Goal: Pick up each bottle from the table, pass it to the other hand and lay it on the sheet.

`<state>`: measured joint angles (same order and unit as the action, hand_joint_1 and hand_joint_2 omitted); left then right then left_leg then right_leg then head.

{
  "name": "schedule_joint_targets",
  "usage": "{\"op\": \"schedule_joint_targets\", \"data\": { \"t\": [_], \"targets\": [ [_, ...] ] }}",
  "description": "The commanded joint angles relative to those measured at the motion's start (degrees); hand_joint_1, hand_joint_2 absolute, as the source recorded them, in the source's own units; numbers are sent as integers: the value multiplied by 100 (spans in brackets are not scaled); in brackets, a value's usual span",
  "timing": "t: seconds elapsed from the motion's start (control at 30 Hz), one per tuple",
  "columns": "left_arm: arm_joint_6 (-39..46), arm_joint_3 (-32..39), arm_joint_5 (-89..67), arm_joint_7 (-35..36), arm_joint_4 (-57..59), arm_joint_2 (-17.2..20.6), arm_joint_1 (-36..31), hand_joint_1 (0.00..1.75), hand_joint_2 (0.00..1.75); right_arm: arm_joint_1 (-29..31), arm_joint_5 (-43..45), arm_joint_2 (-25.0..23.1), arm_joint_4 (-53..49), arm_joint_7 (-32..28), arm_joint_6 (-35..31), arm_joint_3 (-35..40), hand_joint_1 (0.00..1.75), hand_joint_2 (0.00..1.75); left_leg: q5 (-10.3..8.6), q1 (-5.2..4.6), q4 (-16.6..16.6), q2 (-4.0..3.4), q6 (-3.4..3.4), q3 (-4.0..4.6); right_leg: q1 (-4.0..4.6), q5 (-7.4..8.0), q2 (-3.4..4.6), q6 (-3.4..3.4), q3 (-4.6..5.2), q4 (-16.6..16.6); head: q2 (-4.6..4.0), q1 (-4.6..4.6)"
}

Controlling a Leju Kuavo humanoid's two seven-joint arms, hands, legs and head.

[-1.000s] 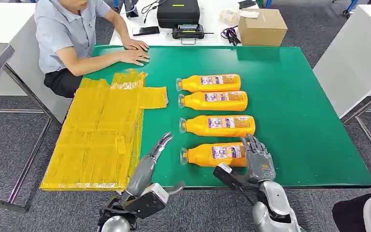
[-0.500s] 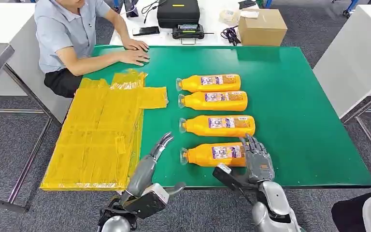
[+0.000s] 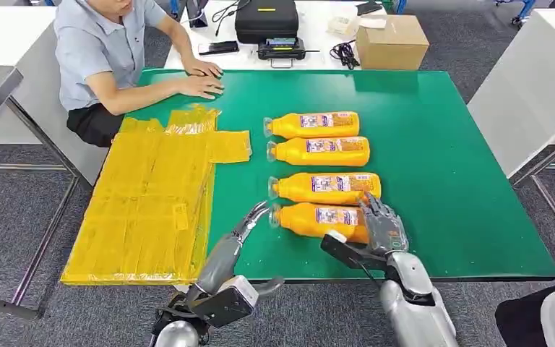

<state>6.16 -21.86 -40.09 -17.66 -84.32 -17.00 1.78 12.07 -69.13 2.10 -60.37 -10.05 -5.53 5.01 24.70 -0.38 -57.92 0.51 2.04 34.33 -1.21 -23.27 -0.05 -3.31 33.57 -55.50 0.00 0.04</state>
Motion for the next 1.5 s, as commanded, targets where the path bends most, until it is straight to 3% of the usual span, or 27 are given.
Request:
{"op": "schedule_joint_targets", "data": {
  "t": [0.03, 0.07, 0.4, 0.5, 0.57, 0.73, 0.87, 1.03, 1.17, 1.5],
  "targets": [
    [-29, -179, 29, -4, 406, -51, -170, 0, 175, 133, 113, 234, 949, 3, 56, 83, 166, 175, 2, 8, 4, 11, -9, -22, 9, -4, -14, 12, -28, 11, 0, 0],
    [-26, -184, 37, -12, 405, -46, -170, 0, 175, 151, 137, 228, 991, -17, 57, 81, 175, 175, 1, 6, 5, 11, -7, -23, 6, -3, -13, 8, -30, 10, 0, 0],
    [16, -192, 65, -41, 328, -32, -129, 0, 175, -273, 427, 141, 190, -360, -58, 273, 175, 175, 3, 7, 5, 16, -10, -40, 9, -6, -17, 13, -49, 11, 0, 0],
    [58, -72, 293, -33, 308, -115, -67, 0, 175, -543, 1185, -2, -342, -797, 130, 192, 173, 175, 4, 7, 3, 14, -9, -39, 8, -7, -14, 11, -45, 8, 0, 0],
    [15, 172, 1008, 36, 315, -247, -2, 0, 175, -875, 2274, -177, -991, -1303, 552, 42, 169, 175, 7, 9, 2, 9, -10, -40, 10, -8, -10, 13, -46, 7, 0, 2],
    [207, 341, 1705, 165, 350, -289, 34, 0, 175, -1120, 2751, -461, -1793, -1352, 639, 71, 171, 175, 12, 8, 0, 5, -17, -35, 9, -10, -10, 17, -39, 2, 0, 0],
    [546, 299, 1657, -122, 96, -242, 138, 0, 175, -1253, 3014, -687, -2200, -1310, 744, 144, 157, 175, 15, 8, -6, -9, -15, -11, 8, -9, 8, 15, -15, -6, 0, 0],
    [629, 339, 1735, -117, 8, -271, 193, 0, 175, -1295, 3242, -802, -2267, -1344, 742, 26, 157, 175, 16, 9, -2, -7, -15, -14, 8, -11, 6, 15, -19, -2, 0, 0],
    [510, 443, 2691, -11, 117, -297, 166, 0, 175, -1197, 3653, -1084, -2583, -1471, 786, -152, 175, 175, 14, 4, -5, -7, -15, -3, 4, -9, 9, 14, -8, -6, 0, 2],
    [363, 410, 3892, -36, 251, -270, 75, 0, 175, -988, 3729, -1318, -2591, -1580, 656, -137, 171, 175, 9, 5, -1, -10, -11, 3, 4, -4, 9, 9, 0, -2, 0, 0]
  ]
}}
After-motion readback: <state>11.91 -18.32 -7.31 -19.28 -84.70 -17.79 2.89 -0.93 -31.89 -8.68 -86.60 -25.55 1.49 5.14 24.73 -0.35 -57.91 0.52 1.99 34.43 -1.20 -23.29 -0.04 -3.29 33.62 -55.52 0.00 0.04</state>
